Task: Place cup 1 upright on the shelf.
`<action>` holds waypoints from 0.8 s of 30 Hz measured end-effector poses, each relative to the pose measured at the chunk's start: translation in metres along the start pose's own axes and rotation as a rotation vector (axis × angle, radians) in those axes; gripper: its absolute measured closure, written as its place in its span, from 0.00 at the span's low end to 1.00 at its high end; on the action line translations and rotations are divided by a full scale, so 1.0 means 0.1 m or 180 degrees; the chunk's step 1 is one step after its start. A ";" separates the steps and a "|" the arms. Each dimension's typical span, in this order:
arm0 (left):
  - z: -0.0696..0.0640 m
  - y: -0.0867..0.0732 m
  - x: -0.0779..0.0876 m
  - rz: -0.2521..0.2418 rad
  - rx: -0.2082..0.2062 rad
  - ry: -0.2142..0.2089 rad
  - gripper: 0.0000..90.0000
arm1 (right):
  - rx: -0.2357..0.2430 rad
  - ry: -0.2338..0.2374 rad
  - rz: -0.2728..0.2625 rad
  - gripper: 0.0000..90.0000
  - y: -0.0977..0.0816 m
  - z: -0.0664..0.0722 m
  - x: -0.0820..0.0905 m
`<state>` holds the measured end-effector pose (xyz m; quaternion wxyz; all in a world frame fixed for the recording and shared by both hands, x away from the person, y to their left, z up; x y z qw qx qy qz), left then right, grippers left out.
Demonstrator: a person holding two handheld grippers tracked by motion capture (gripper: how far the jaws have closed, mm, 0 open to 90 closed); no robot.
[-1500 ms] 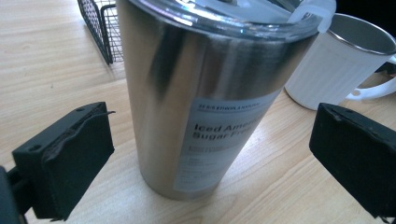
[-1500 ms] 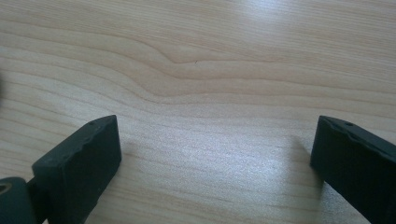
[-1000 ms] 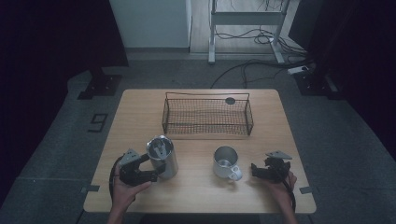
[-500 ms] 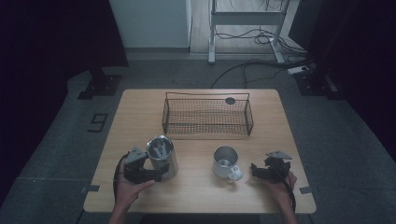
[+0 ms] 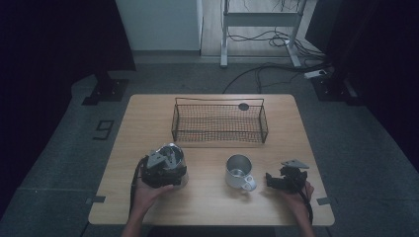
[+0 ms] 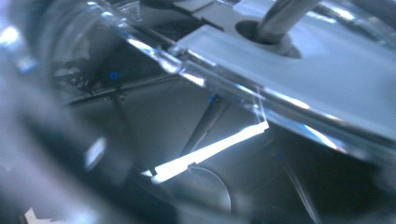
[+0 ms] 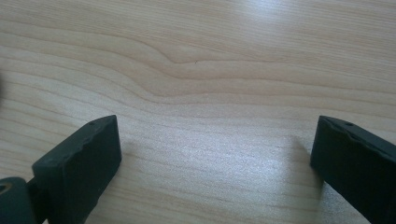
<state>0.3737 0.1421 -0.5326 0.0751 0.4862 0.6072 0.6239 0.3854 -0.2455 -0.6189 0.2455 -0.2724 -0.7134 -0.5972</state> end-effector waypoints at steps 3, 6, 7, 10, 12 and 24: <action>0.00 0.00 -0.01 -0.0061 -0.0079 0.0004 0.00 | 0.0000 0.0000 0.0000 0.02 0.00 0.00 0.00; 0.01 0.00 -0.01 -0.0082 -0.0138 0.0052 0.03 | 0.0000 0.0000 0.0000 0.02 0.00 0.00 0.00; 0.01 0.00 -0.01 -0.0082 -0.0146 0.0053 0.04 | 0.0001 0.0000 -0.0001 0.02 0.00 0.00 0.00; 0.01 0.00 -0.01 -0.0070 -0.0168 0.0038 0.04 | -0.0001 0.0001 0.0000 0.02 0.00 0.00 0.00; 0.00 0.00 -0.01 -0.0056 -0.0184 0.0023 0.04 | -0.0001 0.0000 0.0001 0.02 0.00 0.00 0.00; -0.02 0.00 0.02 -0.0018 -0.0197 0.0005 0.04 | -0.0022 -0.0016 -0.0006 0.03 0.00 -0.01 0.00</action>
Point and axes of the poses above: each handheld gripper's, and its own axes: x roughly backward along the jaws, y roughly out of its top, z roughly to its left, the point moved 9 cm from there along -x, roughly forward along the jaws, and after that the axes turned 15 degrees about -y, right-handed, at the moved point
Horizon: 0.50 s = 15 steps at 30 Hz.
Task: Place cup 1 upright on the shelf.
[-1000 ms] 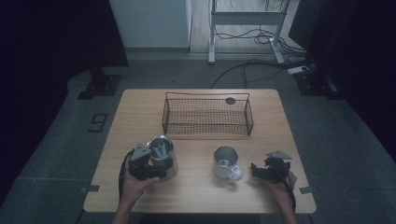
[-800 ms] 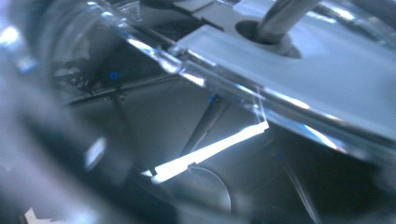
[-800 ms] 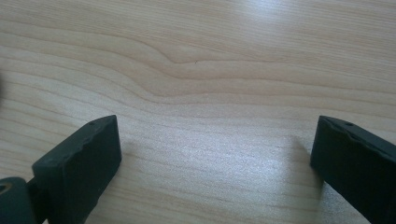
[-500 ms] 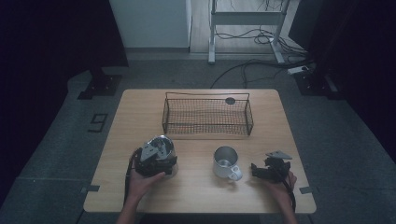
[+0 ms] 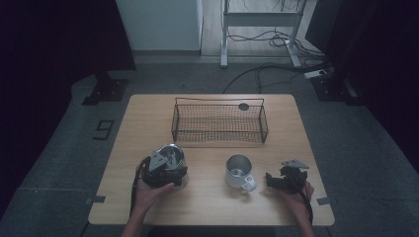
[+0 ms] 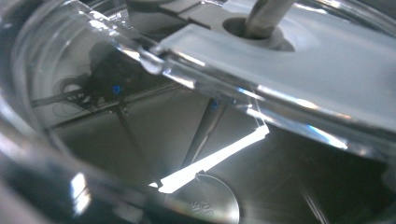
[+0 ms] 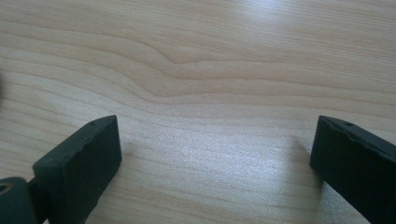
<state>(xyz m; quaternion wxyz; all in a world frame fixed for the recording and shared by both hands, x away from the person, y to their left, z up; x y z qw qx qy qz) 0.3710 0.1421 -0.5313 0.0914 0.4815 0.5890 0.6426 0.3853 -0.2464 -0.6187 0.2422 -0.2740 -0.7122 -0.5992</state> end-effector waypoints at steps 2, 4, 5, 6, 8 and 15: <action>0.00 0.02 0.03 -0.0002 0.0016 -0.0010 0.04 | -0.0005 -0.0006 -0.0003 0.03 0.00 -0.01 0.00; 0.01 0.06 0.05 -0.0033 0.0032 -0.0008 0.04 | -0.0013 -0.0006 0.0000 0.03 0.00 -0.01 0.00; 0.01 0.10 0.08 -0.0071 0.0039 -0.0009 0.04 | -0.0003 -0.0007 -0.0005 0.03 0.00 -0.01 0.00; 0.01 0.10 0.08 -0.0071 0.0039 -0.0009 0.04 | -0.0009 -0.0006 -0.0003 0.03 0.00 -0.01 0.00; 0.01 0.15 0.10 -0.0095 0.0031 -0.0001 0.04 | -0.0006 -0.0006 -0.0004 0.03 0.00 -0.01 0.00; 0.00 0.33 0.13 -0.0114 0.0015 0.0030 0.04 | -0.0002 -0.0009 -0.0002 0.03 0.00 -0.01 0.00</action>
Point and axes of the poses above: each handheld gripper's, and its own axes: x roughly backward along the jaws, y roughly out of its top, z roughly to its left, the point moved 9 cm from there along -x, roughly forward along the jaws, and after that the axes turned 15 degrees about -y, right-handed, at the moved point
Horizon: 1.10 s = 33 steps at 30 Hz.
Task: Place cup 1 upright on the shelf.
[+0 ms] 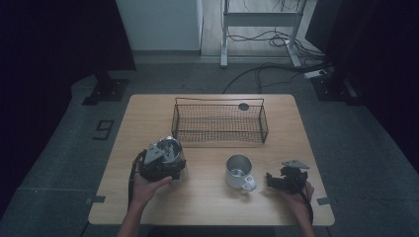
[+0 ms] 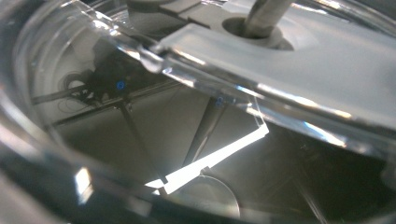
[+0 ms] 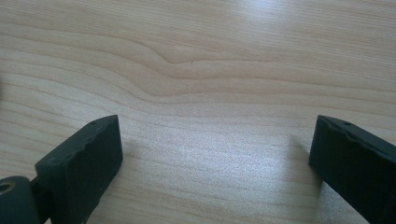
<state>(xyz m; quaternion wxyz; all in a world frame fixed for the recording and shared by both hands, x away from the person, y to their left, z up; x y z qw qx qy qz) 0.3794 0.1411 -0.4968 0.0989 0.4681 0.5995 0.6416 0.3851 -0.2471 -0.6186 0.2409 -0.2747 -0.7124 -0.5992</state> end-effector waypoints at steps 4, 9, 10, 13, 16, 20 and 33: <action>-0.03 0.07 0.01 -0.0039 0.0015 -0.0028 0.04 | 0.0003 -0.0003 0.0003 0.03 0.00 0.00 0.00; -0.05 0.13 0.02 -0.0065 0.0017 -0.0085 0.04 | -0.0002 -0.0007 0.0005 0.03 0.01 0.00 -0.01; -0.04 0.14 0.03 -0.0079 0.0014 -0.0088 0.04 | 0.0004 -0.0006 0.0001 0.03 0.01 0.00 -0.01; -0.03 0.16 0.05 -0.0097 0.0019 -0.0099 0.04 | 0.0010 0.0006 0.0002 0.03 0.02 0.02 -0.02; 0.01 0.21 0.07 -0.0116 0.0037 -0.0089 0.04 | 0.0008 0.0008 0.0005 0.03 0.02 0.02 -0.02; 0.01 0.27 0.08 -0.0120 0.0024 -0.0056 0.04 | 0.0009 0.0007 0.0005 0.03 0.02 0.02 -0.02; -0.03 0.49 0.06 -0.0143 -0.0071 -0.0053 0.04 | 0.0008 0.0006 0.0005 0.03 0.02 0.02 -0.02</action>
Point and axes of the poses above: each handheld gripper's, and its own axes: x roughly backward along the jaws, y roughly out of its top, z roughly to its left, the point moved 9 cm from there along -x, roughly forward along the jaws, and after that the axes turned 15 degrees about -y, right-handed, at the moved point
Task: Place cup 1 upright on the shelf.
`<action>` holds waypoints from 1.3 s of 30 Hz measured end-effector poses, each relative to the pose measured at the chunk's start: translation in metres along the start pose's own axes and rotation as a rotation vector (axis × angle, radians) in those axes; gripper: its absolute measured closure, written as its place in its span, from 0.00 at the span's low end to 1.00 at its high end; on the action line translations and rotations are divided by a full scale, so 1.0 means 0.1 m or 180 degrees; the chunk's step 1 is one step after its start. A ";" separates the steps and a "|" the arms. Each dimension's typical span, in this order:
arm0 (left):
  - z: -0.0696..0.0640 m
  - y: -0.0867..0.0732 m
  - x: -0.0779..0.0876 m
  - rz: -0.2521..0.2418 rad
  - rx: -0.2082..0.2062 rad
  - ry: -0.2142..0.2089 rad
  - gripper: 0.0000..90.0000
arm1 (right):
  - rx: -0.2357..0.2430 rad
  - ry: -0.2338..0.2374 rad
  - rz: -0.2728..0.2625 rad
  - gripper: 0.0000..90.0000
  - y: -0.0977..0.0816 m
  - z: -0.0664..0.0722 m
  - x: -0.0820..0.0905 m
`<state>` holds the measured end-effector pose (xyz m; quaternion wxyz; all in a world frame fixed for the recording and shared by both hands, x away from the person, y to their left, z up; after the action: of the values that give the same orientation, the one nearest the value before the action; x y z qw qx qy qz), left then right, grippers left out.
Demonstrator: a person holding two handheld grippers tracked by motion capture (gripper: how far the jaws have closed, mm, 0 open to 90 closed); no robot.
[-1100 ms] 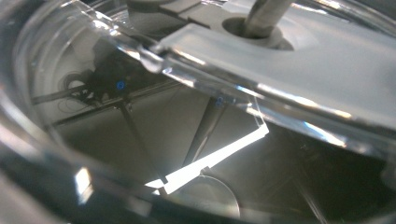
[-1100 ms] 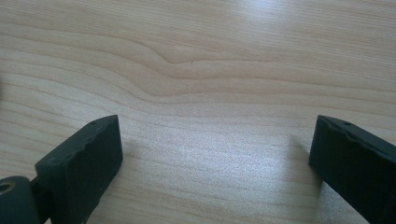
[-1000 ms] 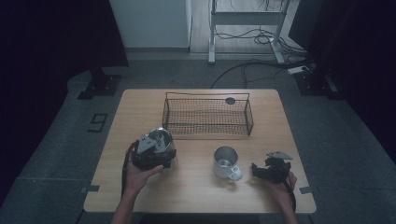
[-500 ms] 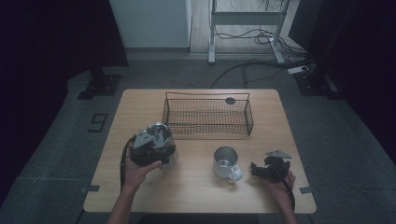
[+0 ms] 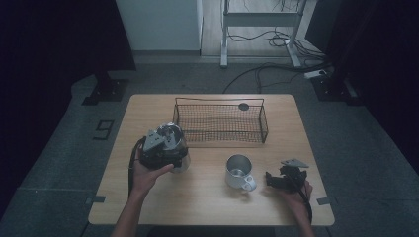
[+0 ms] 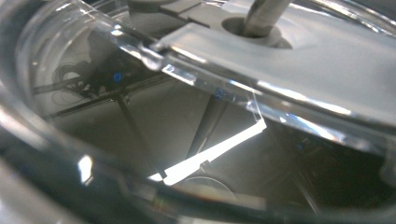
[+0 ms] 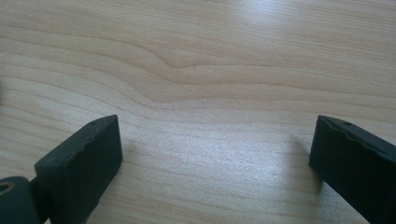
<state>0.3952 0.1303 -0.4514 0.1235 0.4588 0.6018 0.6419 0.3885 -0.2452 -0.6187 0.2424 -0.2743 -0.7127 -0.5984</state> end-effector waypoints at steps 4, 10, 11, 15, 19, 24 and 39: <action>0.01 0.04 -0.02 0.0005 -0.0002 -0.0016 0.04 | -0.0004 -0.0003 -0.0001 0.03 0.00 0.00 0.00; 0.04 0.10 -0.05 -0.0020 0.0042 -0.0031 0.04 | -0.0006 -0.0003 -0.0003 0.03 0.00 0.00 0.00; 0.05 0.11 -0.05 -0.0026 0.0044 -0.0029 0.04 | -0.0004 -0.0004 -0.0006 0.03 0.00 0.00 0.00; 0.05 0.19 -0.09 -0.0047 0.0049 -0.0046 0.04 | -0.0004 -0.0009 -0.0013 0.03 0.00 -0.01 0.00; 0.06 0.22 -0.12 -0.0041 0.0041 -0.0046 0.04 | -0.0009 -0.0010 -0.0013 0.04 0.00 -0.01 0.00; 0.07 0.25 -0.14 -0.0027 0.0029 -0.0031 0.04 | -0.0014 -0.0012 -0.0011 0.04 0.00 -0.01 0.00; 0.11 0.37 -0.25 -0.0082 0.0064 -0.0055 0.04 | -0.0015 -0.0011 -0.0007 0.04 0.00 -0.01 0.00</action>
<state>0.4312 0.1107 -0.4309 0.1324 0.4578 0.6129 0.6302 0.3885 -0.2459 -0.6183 0.2399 -0.2751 -0.7121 -0.5998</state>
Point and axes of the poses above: each handheld gripper's, and its own axes: x roughly backward along the jaws, y roughly out of its top, z roughly to its left, the point moved 9 cm from there along -x, roughly forward along the jaws, and after that the axes turned 15 degrees about -y, right-handed, at the moved point
